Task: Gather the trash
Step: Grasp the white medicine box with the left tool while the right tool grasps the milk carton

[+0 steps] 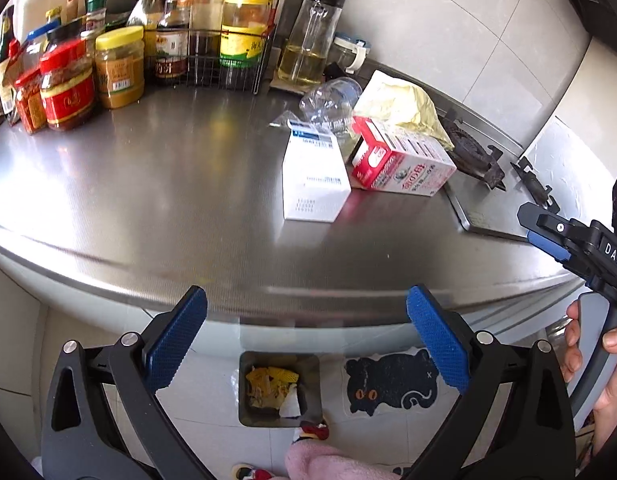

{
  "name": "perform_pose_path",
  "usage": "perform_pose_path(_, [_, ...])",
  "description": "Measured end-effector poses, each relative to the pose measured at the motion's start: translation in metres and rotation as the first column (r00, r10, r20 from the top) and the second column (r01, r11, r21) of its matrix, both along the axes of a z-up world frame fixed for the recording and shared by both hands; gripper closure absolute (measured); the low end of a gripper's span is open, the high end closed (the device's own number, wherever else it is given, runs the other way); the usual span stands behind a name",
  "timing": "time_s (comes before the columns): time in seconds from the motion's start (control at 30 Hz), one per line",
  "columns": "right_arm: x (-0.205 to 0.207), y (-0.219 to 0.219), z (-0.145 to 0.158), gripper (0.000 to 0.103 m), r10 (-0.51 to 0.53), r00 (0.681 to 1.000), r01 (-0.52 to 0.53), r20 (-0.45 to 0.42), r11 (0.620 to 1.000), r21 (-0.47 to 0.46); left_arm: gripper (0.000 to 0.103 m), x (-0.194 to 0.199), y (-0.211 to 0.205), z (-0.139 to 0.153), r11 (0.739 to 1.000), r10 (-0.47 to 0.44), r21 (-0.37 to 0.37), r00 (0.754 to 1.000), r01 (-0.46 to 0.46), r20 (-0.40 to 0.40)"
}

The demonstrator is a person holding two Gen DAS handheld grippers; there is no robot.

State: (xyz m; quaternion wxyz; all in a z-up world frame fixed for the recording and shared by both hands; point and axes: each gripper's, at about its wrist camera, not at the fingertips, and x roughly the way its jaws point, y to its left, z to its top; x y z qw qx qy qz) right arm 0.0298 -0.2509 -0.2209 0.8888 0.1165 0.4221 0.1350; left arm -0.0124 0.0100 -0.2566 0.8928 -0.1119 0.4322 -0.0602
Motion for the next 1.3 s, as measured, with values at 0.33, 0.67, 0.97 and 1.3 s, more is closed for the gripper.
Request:
perform_pose_path(0.33, [0.062,0.037,-0.015,0.003,0.083,0.996,-0.084,-0.009,0.991,-0.101,0.008,0.061,-0.013,-0.014,0.999,0.016,0.046,1.000,-0.016,-0.004])
perform_pose_path(0.67, [0.089,0.072,-0.030,0.003,0.090,0.993,-0.103,-0.075,0.975,-0.197,0.008,0.083,-0.016,-0.026,0.998,0.000,0.068,1.000,0.000,-0.008])
perform_pose_path(0.97, [0.098,0.090,-0.036,0.003,0.080,0.991,-0.105,-0.107,0.963,-0.249,0.009,0.088,-0.013,-0.030,0.998,-0.003,0.057,1.000,0.003,-0.006])
perform_pose_path(1.3, [0.109,0.080,-0.043,0.021,0.088,0.991,-0.109,-0.103,0.968,-0.225,0.049,0.100,-0.013,-0.033,0.999,-0.032,0.021,0.999,0.032,-0.014])
